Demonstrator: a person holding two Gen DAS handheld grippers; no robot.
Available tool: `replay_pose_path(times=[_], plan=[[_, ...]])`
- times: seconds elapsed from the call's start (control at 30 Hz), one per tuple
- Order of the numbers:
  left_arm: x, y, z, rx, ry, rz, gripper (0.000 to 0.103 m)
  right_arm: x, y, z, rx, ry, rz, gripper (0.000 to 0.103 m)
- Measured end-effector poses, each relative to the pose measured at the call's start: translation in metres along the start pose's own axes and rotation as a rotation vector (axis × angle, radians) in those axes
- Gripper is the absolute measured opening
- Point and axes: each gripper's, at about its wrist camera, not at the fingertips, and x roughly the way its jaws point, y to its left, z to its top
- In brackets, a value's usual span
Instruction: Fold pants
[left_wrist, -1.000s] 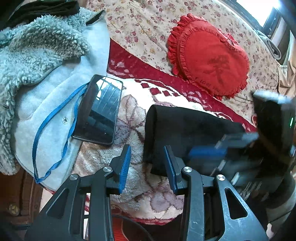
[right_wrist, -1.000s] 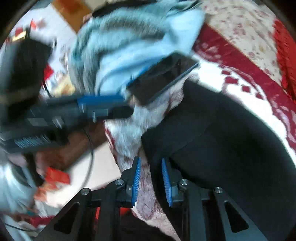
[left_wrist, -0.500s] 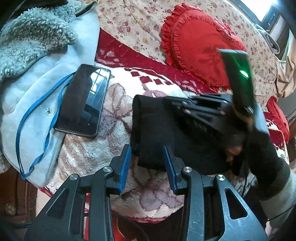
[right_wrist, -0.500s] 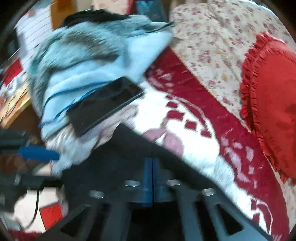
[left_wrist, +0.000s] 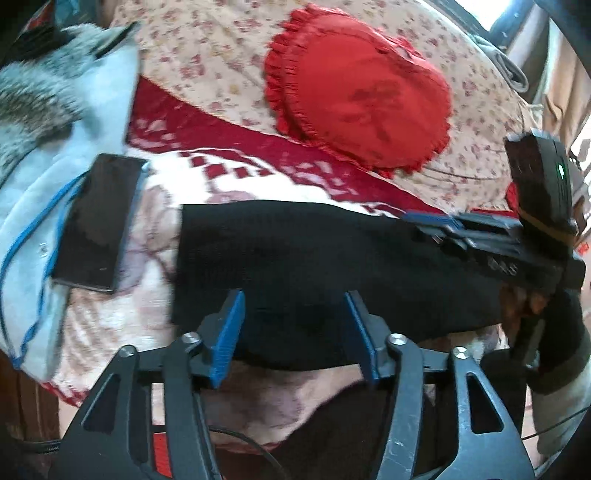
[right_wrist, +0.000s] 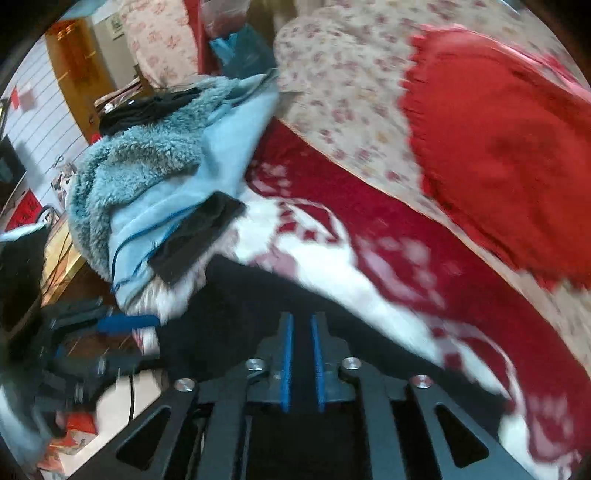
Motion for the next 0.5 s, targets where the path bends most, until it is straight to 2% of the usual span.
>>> replay_pose_path(times=[0.17, 0.3, 0.5], plan=[[0.023, -0.022, -0.004, 0.037, 0.039, 0.033, 0.058, -0.025, -0.032, -0.048, 0.044, 0.059, -0.083, 0.020], [0.048, -0.031, -0.007, 0.049, 0.078, 0.119, 0.058, -0.005, -0.062, -0.064, 0.128, 0.092, -0.161, 0.020], [0.054, -0.041, -0.002, 0.054, 0.086, 0.180, 0.058, -0.001, -0.081, -0.052, 0.232, 0.010, -0.095, 0.021]])
